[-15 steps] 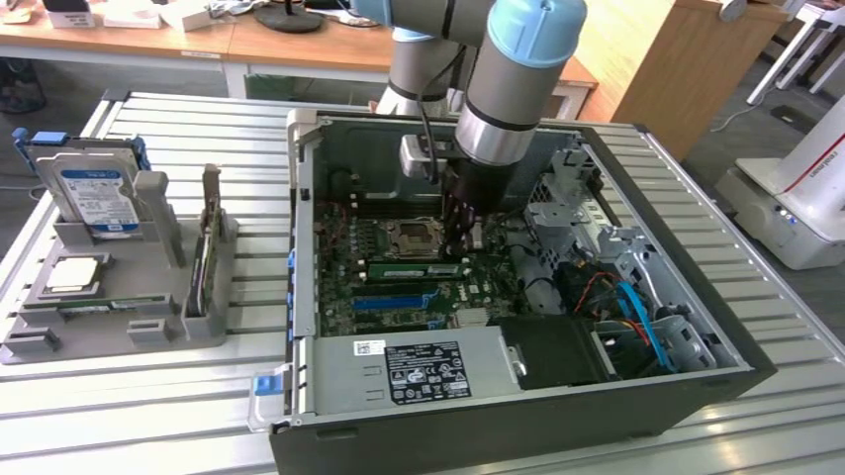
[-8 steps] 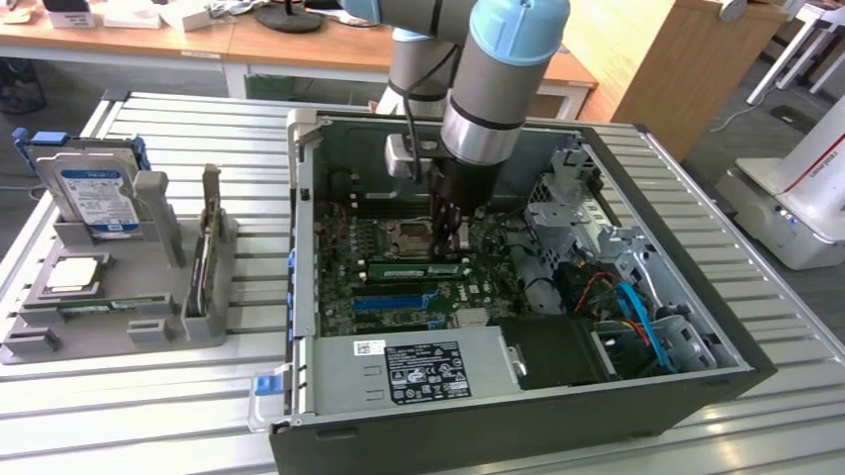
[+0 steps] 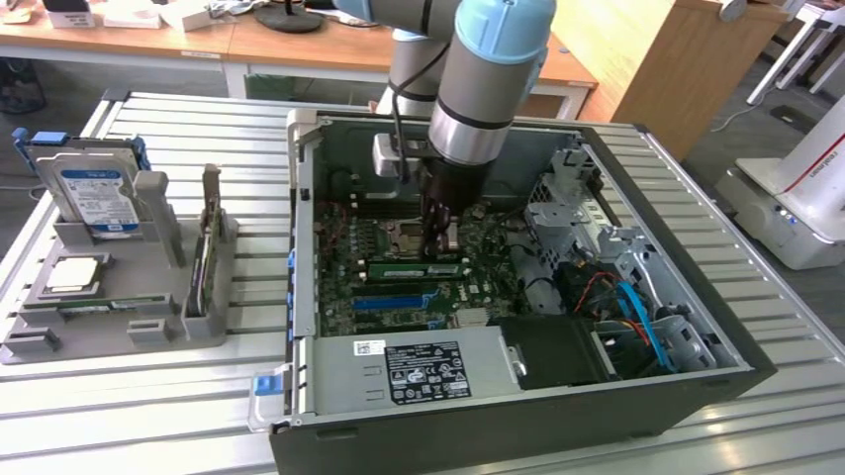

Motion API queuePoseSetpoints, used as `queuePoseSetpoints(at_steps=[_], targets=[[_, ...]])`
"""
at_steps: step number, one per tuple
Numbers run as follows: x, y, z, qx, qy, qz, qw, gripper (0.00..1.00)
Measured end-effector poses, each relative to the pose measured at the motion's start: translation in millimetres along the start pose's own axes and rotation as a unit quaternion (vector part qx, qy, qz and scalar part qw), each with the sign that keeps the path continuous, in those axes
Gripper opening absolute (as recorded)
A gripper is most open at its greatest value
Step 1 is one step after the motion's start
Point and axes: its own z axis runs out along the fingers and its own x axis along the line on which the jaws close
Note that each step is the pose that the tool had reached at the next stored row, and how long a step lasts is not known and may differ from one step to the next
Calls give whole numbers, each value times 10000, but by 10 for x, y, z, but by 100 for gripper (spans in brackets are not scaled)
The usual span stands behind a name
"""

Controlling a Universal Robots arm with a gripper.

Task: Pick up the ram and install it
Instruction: 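Press down the ram until it locks into place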

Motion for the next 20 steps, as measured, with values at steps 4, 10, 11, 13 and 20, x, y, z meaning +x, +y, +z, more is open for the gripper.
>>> queuePoseSetpoints(at_steps=[4, 10, 11, 13, 20], targets=[[0, 73, 2, 1, 0, 0, 10000, 11], [0, 188, 7, 2, 0, 1, 10000, 11], [1, 207, 7, 2, 0, 0, 10000, 11], [1, 240, 9, 3, 0, -1, 10000, 11], [1, 334, 12, 3, 0, 0, 10000, 11]])
